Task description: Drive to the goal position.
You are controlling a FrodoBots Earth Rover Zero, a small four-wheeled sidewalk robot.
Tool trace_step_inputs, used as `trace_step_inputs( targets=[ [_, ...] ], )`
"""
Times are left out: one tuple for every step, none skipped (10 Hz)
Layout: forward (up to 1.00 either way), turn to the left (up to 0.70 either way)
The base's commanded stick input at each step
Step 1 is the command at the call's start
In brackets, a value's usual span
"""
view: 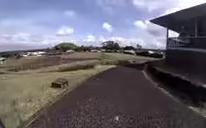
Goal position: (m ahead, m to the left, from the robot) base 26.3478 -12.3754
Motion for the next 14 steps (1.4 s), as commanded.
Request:
trace_step_inputs(
  targets=[
    [0.85,-0.25],
    [0.85,-0.34],
    [0.85,-0.34],
    [0.85,-0.34],
    [0.85,-0.34],
    [0.85,-0.16],
    [0.85,-0.04],
    [0.85,0.0],
    [0.85,0.0],
    [0.85,0.0],
    [0.85,0.0],
    [0.85,0.0],
    [0.85,-0.14],
    [0.85,-0.34]
  ],
)
